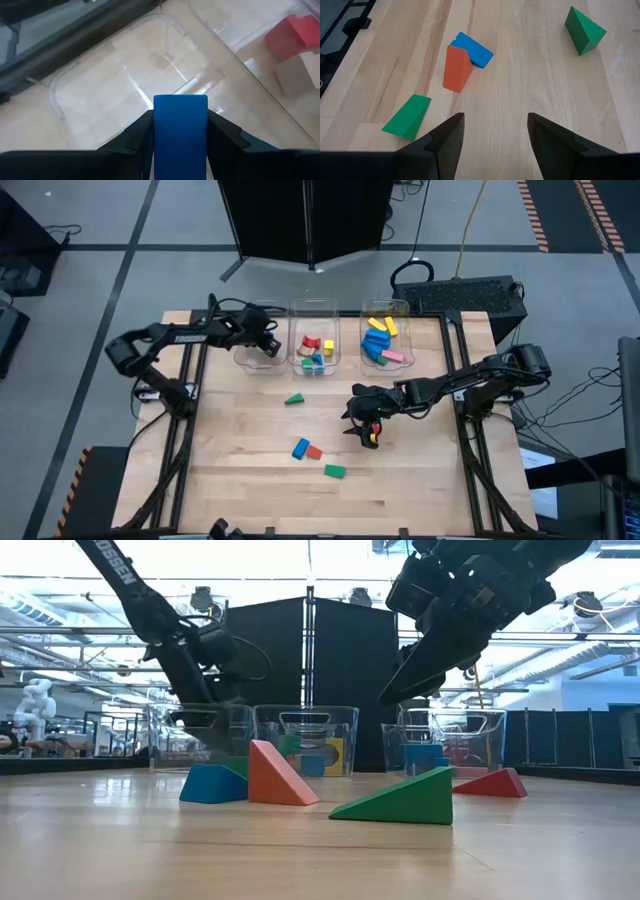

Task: Sort blocks by size
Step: Put the blue triangular block into the left transparent bin, then put the green triangular block into the left transparent bin

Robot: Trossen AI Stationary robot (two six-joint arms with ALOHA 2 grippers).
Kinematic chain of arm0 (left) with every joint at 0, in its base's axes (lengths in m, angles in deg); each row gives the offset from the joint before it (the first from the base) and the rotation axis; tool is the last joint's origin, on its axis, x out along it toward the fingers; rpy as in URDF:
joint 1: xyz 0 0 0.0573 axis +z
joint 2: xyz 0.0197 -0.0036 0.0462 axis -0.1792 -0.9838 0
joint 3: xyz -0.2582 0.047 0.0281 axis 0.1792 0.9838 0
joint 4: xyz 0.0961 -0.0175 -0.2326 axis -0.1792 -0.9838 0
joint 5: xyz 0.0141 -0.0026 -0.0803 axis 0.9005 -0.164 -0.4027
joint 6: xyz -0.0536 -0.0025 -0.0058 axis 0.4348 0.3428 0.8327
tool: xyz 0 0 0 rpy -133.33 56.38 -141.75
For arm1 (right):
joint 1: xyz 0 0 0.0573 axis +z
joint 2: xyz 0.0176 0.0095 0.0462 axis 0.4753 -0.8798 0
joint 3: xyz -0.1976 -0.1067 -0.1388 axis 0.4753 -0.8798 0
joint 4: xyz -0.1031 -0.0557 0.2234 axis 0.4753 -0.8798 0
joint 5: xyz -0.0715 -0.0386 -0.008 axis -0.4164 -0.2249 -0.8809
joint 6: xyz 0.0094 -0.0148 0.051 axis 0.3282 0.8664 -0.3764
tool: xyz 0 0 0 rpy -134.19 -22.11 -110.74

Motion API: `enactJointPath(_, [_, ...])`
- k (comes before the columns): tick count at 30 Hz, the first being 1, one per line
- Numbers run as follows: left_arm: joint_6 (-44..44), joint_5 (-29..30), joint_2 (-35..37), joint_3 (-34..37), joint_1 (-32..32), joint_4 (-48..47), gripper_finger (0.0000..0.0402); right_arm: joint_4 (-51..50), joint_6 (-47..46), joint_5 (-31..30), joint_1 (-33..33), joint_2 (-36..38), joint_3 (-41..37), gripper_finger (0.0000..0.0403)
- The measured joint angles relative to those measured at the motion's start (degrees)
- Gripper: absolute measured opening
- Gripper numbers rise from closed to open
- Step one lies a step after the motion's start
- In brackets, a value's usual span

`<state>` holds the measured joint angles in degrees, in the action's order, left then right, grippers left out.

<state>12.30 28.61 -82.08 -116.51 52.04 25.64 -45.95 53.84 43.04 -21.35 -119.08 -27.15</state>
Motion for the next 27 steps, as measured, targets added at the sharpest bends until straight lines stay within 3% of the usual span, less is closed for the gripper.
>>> enactJointPath(5, [-0.5, 0.7, -0.3, 0.0, -0.2, 1.0, 0.0166, 0.0, 0.0, 0.0, 0.0, 0.0, 0.0, 0.0205])
enactJointPath(14, [-1.1, 0.9, 0.4, 0.0, -0.2, 1.8, 0.027, 0.0, 0.0, 0.0, 0.0, 0.0, 0.0, 0.0205])
enactJointPath(27, [-3.5, 0.7, 18.2, 0.0, -5.1, -0.4, 0.0281, -1.0, 0.1, 0.0, 0.0, 0.0, 0.0, 0.0205])
